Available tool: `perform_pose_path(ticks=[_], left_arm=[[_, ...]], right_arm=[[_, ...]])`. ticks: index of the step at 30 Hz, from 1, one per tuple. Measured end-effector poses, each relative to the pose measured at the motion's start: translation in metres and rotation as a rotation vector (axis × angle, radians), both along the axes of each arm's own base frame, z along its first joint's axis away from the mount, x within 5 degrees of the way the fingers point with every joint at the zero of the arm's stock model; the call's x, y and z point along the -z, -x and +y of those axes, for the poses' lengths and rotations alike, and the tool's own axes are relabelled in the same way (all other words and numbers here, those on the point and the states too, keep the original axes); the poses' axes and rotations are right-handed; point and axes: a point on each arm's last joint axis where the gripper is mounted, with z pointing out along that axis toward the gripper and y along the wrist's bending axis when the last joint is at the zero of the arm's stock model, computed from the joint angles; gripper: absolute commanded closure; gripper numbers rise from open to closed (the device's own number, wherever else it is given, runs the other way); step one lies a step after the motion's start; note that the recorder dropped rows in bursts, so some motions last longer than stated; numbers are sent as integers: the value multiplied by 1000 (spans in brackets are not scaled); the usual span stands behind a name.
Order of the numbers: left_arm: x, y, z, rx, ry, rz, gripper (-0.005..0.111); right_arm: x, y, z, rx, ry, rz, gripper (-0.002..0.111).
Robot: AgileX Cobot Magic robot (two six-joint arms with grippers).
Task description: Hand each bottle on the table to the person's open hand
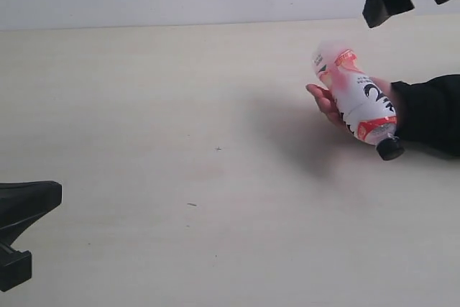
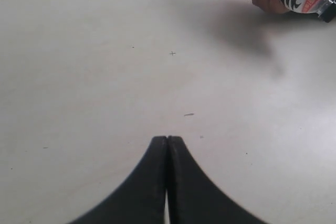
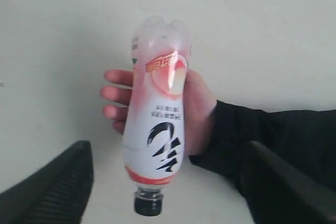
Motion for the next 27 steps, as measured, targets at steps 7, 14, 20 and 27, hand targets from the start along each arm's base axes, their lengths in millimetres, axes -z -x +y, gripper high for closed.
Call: perform_pose_path(ticks=[7,14,20,27], left_arm=[[0,0,0,0,0,0,107],[0,0,0,0,0,0,107],[0,0,0,0,0,0,107],[0,0,0,0,0,0,107]], right_arm=[[-42,61,-2,-140,-219,93,108],[-69,94,-16,-177,-267,17,108],[-73,101,-18,-183,-285,6,108],[-73,101,-18,-184,-287,7,108]])
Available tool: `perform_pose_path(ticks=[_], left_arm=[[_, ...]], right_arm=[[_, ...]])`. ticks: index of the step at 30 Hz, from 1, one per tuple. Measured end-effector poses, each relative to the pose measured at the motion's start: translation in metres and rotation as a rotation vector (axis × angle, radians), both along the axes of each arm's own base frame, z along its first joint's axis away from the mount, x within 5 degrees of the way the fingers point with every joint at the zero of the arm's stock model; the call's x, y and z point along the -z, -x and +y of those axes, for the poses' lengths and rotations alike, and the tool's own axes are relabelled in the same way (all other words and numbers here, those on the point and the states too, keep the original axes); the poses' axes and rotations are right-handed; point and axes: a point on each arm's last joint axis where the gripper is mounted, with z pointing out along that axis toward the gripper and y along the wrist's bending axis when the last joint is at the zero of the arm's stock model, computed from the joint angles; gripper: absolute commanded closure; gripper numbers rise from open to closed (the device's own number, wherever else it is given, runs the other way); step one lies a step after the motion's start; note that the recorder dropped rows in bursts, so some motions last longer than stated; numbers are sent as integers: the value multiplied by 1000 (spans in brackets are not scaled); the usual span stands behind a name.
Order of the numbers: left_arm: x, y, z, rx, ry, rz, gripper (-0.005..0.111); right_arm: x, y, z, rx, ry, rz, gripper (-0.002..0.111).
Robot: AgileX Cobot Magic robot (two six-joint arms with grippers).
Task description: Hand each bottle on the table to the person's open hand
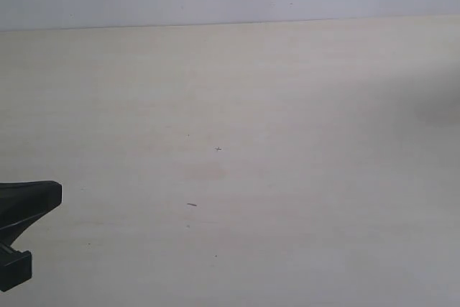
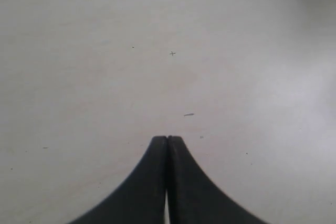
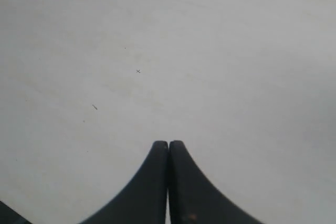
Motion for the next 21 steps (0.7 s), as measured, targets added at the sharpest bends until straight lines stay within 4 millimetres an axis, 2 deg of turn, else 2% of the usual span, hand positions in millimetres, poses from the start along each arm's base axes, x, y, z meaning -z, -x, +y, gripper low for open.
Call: perform_pose_path(ticks=[15,21], left_arm=[[0,0,0,0,0,0,107],[0,0,0,0,0,0,107]], right_arm=[[-3,4,-2,0,-7,-14,108],[-19,8,-5,27,-90,-157,108]])
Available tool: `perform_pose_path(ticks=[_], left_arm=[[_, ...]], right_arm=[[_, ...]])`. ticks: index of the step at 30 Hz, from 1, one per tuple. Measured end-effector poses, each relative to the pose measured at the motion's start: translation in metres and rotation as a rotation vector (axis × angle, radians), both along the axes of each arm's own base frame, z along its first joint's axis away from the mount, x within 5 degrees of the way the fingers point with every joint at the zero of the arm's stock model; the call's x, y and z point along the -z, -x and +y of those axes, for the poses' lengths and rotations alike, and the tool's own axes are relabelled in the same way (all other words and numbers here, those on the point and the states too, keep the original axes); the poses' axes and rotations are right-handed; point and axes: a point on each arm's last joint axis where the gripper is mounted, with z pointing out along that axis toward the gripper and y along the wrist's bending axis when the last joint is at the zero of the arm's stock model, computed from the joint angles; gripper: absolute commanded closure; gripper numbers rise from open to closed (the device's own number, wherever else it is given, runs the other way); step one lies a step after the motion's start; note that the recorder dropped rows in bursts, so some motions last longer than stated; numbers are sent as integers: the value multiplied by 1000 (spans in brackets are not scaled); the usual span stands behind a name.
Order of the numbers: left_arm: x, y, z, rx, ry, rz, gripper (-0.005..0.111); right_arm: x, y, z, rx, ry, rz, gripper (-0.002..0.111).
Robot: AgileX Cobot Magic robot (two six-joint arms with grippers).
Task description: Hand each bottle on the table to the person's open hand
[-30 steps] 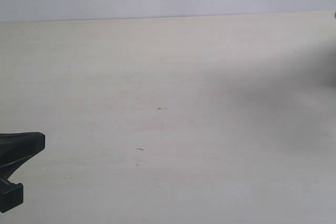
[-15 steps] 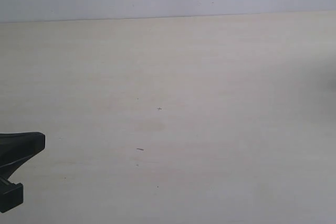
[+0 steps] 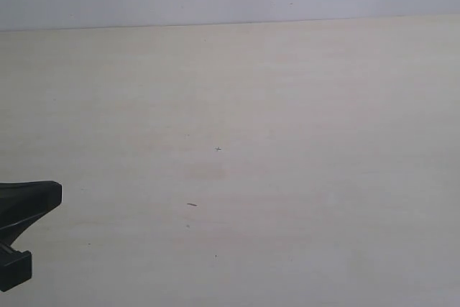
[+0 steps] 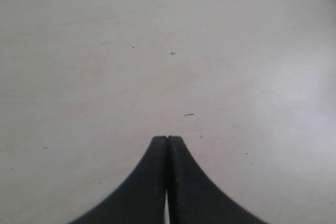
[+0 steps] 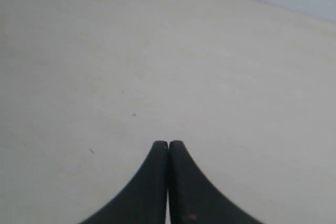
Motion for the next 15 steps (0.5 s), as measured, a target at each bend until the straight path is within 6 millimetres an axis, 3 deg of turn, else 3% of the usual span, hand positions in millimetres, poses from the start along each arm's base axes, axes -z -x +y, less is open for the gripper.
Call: perform_pose_path(ticks=[9,15], left_arm=[[0,0,0,0,0,0,107],[0,0,0,0,0,0,107]], right_arm=[[-30,32,-20,64,-191,-329,108],[-20,60,-42,149,-327,-563,108]])
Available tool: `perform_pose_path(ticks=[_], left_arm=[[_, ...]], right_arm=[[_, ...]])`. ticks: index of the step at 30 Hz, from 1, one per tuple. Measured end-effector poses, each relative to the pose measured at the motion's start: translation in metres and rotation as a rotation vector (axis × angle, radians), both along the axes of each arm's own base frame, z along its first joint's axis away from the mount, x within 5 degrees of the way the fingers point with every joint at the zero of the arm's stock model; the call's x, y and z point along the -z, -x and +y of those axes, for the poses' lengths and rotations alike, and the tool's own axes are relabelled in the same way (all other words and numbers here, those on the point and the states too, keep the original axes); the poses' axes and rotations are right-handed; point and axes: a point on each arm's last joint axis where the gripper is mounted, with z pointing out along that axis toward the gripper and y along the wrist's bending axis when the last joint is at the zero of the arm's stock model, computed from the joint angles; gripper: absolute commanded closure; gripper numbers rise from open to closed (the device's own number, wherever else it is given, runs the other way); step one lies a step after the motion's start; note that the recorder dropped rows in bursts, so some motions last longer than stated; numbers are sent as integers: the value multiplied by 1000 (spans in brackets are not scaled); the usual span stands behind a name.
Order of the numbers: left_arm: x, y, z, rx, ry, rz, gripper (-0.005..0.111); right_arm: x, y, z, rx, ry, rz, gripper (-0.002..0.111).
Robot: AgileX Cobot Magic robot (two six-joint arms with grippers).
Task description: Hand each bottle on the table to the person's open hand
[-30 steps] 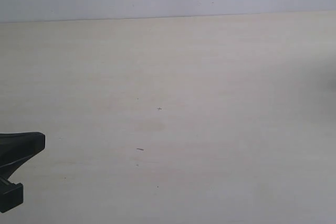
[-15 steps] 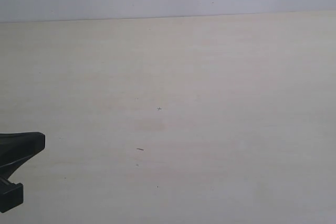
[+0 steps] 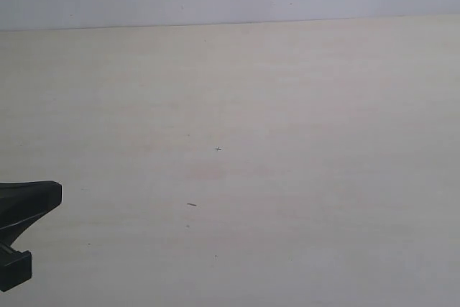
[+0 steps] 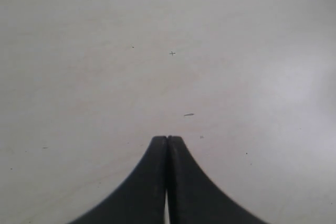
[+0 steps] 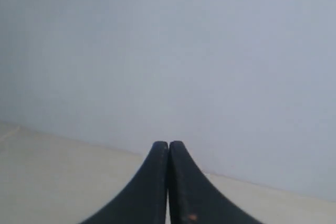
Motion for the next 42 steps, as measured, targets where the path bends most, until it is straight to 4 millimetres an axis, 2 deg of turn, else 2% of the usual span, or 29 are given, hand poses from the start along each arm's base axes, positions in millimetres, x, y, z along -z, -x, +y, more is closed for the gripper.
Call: perform_pose_path(ticks=[4,9,14,19,28,34,42], left_arm=[[0,0,0,0,0,0,107],[0,0,0,0,0,0,107],[0,0,0,0,0,0,107],[0,0,0,0,0,0,107],[0,0,0,0,0,0,107],[0,0,0,0,0,0,107],[0,0,0,0,0,0,107]], right_arm=[[22,13,-18,107,-46,-89,108],[52,31,-40,289,-18,-167,108],[73,55,-52,414,-35,-276,108],[83,55,-52,419,-33,-270,108],[91,71,-53,407,-26,-260,108],[131,77,-54,409,-11,-241,108],[195,62,-52,409,29,-111,108]])
